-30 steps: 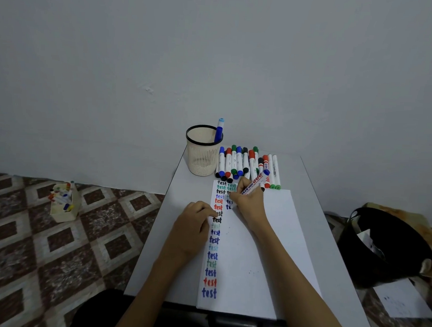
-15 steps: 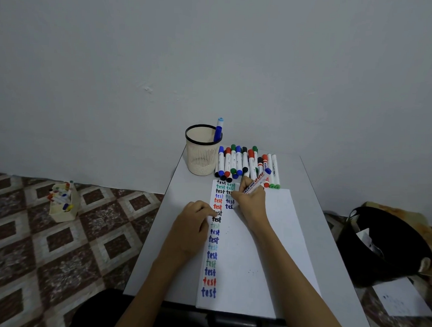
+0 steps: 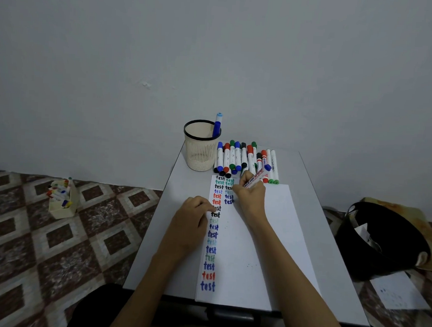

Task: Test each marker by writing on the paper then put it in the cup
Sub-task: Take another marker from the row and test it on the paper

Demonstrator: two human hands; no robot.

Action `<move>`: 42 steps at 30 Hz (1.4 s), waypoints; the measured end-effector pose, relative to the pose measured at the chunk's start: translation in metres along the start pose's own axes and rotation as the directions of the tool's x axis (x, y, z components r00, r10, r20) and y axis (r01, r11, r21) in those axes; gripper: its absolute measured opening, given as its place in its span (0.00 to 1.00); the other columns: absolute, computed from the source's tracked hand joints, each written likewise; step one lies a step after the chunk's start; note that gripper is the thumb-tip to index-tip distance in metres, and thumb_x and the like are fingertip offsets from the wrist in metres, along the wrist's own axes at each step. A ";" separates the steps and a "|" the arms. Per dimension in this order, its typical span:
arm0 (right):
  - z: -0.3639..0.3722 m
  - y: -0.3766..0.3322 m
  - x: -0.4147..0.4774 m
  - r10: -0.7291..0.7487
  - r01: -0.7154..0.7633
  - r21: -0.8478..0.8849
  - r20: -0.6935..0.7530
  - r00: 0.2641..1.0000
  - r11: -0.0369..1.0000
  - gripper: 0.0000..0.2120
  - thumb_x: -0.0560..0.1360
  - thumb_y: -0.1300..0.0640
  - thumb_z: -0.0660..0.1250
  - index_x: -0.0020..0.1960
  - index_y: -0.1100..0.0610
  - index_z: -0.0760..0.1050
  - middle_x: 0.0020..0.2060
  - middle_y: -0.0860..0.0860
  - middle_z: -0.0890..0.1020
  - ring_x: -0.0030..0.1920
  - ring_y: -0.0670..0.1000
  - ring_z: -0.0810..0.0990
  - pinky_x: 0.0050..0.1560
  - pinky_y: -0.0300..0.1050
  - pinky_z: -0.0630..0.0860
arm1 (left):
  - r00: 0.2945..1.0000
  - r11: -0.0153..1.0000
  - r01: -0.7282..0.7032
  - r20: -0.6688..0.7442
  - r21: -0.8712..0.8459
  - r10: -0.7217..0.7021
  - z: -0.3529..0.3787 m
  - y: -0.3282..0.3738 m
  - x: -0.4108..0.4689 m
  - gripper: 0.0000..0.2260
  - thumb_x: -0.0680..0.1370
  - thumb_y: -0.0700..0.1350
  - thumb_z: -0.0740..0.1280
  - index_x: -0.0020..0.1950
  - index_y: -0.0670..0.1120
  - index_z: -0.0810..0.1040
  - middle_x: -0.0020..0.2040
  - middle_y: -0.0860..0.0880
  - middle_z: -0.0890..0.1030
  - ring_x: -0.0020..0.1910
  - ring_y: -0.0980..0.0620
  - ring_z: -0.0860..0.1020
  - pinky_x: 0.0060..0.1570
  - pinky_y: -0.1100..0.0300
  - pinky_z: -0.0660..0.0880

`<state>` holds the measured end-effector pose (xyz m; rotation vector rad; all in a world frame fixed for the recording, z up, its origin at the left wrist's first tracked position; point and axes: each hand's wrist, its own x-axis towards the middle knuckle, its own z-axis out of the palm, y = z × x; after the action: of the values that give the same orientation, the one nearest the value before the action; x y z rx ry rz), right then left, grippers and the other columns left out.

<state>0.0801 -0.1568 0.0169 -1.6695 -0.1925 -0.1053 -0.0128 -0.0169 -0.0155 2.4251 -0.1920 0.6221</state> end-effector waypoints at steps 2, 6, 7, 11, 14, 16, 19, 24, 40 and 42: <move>0.001 0.002 0.002 0.015 -0.015 -0.001 0.005 1.000 1.000 0.17 0.71 0.76 0.62 0.35 0.58 0.61 0.31 0.51 0.66 0.28 0.41 0.70 0.32 0.35 0.72 | 1.000 1.000 -0.007 -0.005 0.003 0.007 0.000 0.000 0.000 0.09 0.76 0.41 0.61 0.50 0.42 0.80 0.50 0.47 0.80 0.49 0.51 0.77 0.49 0.66 0.70; 0.001 0.003 0.005 0.172 -0.180 0.147 0.067 0.983 0.973 0.15 0.73 0.75 0.63 0.43 0.57 0.64 0.40 0.49 0.71 0.37 0.45 0.80 0.32 0.38 0.77 | 1.000 1.000 -0.009 -0.008 -0.007 0.009 -0.003 0.004 -0.001 0.15 0.76 0.46 0.56 0.50 0.42 0.80 0.50 0.46 0.80 0.49 0.51 0.76 0.49 0.62 0.74; 0.001 0.001 0.005 0.161 -0.168 0.141 0.063 0.985 0.976 0.16 0.73 0.76 0.62 0.40 0.57 0.64 0.38 0.49 0.70 0.34 0.44 0.79 0.31 0.38 0.76 | 1.000 1.000 -0.015 -0.002 -0.015 0.015 -0.004 0.005 -0.001 0.16 0.76 0.48 0.56 0.50 0.41 0.80 0.50 0.46 0.80 0.49 0.51 0.77 0.49 0.61 0.74; -0.009 -0.004 0.006 0.104 -0.092 0.238 -0.039 0.994 0.967 0.17 0.71 0.70 0.70 0.34 0.57 0.65 0.27 0.52 0.68 0.26 0.45 0.68 0.33 0.42 0.73 | 1.000 0.995 0.004 -0.028 -0.099 -0.007 -0.008 0.006 0.003 0.12 0.77 0.38 0.59 0.58 0.42 0.76 0.58 0.47 0.76 0.56 0.54 0.75 0.57 0.67 0.70; -0.017 -0.010 0.002 0.109 -0.108 0.385 0.020 0.994 0.916 0.13 0.69 0.64 0.74 0.36 0.58 0.70 0.28 0.53 0.73 0.26 0.47 0.70 0.32 0.38 0.73 | 0.979 0.944 0.150 -0.091 -0.295 -0.184 -0.013 0.005 0.004 0.13 0.73 0.37 0.67 0.55 0.48 0.75 0.54 0.52 0.77 0.52 0.58 0.77 0.52 0.65 0.75; -0.021 -0.013 -0.004 0.116 -0.166 0.448 0.135 0.984 0.879 0.08 0.69 0.65 0.74 0.42 0.61 0.75 0.37 0.57 0.80 0.36 0.52 0.80 0.38 0.41 0.79 | 0.957 0.879 0.218 -0.083 -0.425 -0.278 -0.018 0.006 0.004 0.13 0.71 0.38 0.71 0.53 0.49 0.74 0.49 0.54 0.80 0.48 0.59 0.79 0.48 0.68 0.76; -0.025 -0.013 -0.017 0.134 -0.280 0.543 0.294 0.946 0.791 0.08 0.71 0.66 0.68 0.50 0.65 0.78 0.48 0.63 0.82 0.50 0.62 0.83 0.43 0.52 0.82 | 0.938 0.805 0.258 -0.061 -0.535 -0.341 -0.025 0.008 0.002 0.11 0.72 0.38 0.71 0.52 0.47 0.77 0.47 0.53 0.82 0.45 0.60 0.81 0.45 0.69 0.76; -0.035 -0.013 -0.035 0.108 -0.250 0.523 0.287 0.952 0.815 0.10 0.74 0.75 0.58 0.41 0.64 0.73 0.32 0.61 0.79 0.29 0.56 0.81 0.28 0.44 0.78 | 0.917 0.731 0.284 -0.047 -0.620 -0.396 -0.029 0.010 0.001 0.08 0.72 0.36 0.70 0.50 0.43 0.80 0.44 0.51 0.84 0.43 0.57 0.81 0.43 0.68 0.76; -0.036 -0.012 -0.040 0.113 -0.324 0.451 0.433 0.894 0.832 0.04 0.71 0.72 0.68 0.43 0.65 0.78 0.44 0.67 0.82 0.40 0.60 0.85 0.42 0.49 0.83 | 0.933 0.659 0.286 0.045 -0.696 -0.358 -0.034 0.014 -0.001 0.06 0.72 0.36 0.70 0.48 0.41 0.81 0.40 0.45 0.84 0.40 0.50 0.82 0.41 0.62 0.78; -0.036 -0.011 -0.039 0.107 -0.355 0.458 0.484 0.868 0.815 0.03 0.73 0.69 0.67 0.45 0.66 0.79 0.50 0.68 0.82 0.46 0.64 0.84 0.48 0.53 0.82 | 0.928 0.630 0.280 0.036 -0.725 -0.371 -0.035 0.015 0.000 0.06 0.72 0.35 0.69 0.49 0.40 0.81 0.41 0.44 0.84 0.41 0.49 0.82 0.41 0.61 0.79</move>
<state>0.0412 -0.1940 0.0243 -1.1143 -0.3184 0.4903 -0.0308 -0.0077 0.0164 1.5809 0.0592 0.4065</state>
